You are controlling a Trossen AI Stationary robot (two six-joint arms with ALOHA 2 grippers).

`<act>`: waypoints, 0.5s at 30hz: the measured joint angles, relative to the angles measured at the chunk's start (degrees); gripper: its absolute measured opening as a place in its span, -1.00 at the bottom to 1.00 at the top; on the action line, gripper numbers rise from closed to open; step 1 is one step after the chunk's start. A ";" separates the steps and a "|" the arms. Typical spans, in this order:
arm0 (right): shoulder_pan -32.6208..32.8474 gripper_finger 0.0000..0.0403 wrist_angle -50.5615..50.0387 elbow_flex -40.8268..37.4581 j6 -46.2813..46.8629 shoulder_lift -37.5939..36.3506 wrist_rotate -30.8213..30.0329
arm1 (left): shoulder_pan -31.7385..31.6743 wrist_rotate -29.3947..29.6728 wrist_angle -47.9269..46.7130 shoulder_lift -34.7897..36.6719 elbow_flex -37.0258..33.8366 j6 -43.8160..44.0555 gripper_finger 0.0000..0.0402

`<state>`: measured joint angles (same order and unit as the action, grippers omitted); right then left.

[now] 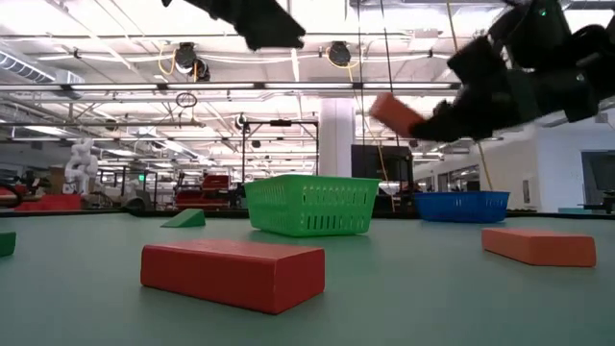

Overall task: Sort & place blocks by color
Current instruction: Put the pink block into the red bin

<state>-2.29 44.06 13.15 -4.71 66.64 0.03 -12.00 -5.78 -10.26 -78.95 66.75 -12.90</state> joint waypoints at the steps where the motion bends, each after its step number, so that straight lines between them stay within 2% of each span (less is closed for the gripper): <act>1: -0.47 -0.39 0.49 0.32 -0.15 -0.98 0.00 | 1.22 0.64 0.63 -0.32 0.03 -2.13 0.14; 4: -2.55 -0.39 1.20 2.43 2.21 -2.98 -0.02 | 5.22 4.96 0.96 -1.02 -0.01 -10.94 0.14; 7: -4.77 -0.38 0.08 5.45 7.09 -2.82 0.78 | 8.91 11.71 3.29 -3.29 0.17 -19.36 0.14; 11: -7.37 -0.38 -0.96 10.01 16.21 -0.07 8.92 | 12.11 19.64 4.44 -7.33 0.05 -29.68 0.14; 15: -8.04 -0.38 -1.09 13.22 23.00 3.19 16.95 | 13.67 24.29 4.20 -10.99 0.03 -38.17 0.14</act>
<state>-10.33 42.97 26.37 18.29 69.84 16.98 1.68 18.51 -6.07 -89.94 66.78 -51.07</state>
